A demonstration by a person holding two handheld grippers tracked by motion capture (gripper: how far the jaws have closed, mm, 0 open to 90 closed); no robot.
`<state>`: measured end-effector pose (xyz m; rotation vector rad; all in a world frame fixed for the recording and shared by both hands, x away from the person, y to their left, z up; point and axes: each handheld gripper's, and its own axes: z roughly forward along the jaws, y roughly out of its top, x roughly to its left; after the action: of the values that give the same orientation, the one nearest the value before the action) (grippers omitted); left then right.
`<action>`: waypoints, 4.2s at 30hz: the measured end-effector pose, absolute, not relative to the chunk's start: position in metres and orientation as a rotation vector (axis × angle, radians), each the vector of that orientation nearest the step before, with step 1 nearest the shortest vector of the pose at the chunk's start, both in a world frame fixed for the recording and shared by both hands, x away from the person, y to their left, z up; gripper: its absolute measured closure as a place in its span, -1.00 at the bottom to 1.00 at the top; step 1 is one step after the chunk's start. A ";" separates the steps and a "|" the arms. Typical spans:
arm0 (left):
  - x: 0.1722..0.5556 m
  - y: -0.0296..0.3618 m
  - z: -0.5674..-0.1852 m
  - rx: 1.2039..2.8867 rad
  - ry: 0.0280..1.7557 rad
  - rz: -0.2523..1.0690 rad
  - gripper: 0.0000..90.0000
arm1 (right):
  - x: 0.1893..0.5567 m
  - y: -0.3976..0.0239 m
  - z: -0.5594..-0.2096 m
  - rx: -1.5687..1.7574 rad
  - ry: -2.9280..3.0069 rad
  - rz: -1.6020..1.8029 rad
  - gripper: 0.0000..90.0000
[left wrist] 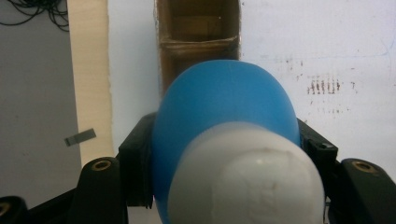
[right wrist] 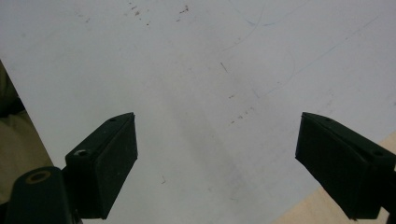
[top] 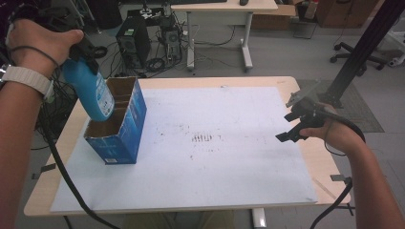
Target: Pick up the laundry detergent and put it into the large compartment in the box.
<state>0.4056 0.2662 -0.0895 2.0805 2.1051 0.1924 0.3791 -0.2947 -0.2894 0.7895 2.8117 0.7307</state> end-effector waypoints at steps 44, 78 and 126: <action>0.425 0.268 -0.189 2.123 2.086 0.196 -0.17 | 0.375 -0.300 -0.295 0.822 2.809 0.723 -0.72; 0.431 0.265 -0.248 2.154 2.057 0.238 -0.17 | 0.374 -0.300 -0.301 0.842 2.820 0.708 -0.72; 0.436 0.276 -0.284 2.180 2.057 0.176 -0.24 | 0.371 -0.304 -0.308 0.871 2.825 0.705 -0.72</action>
<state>0.4358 0.2759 -0.2837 2.1799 2.0570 0.1760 0.3712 -0.3042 -0.3076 0.8705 2.8252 0.7051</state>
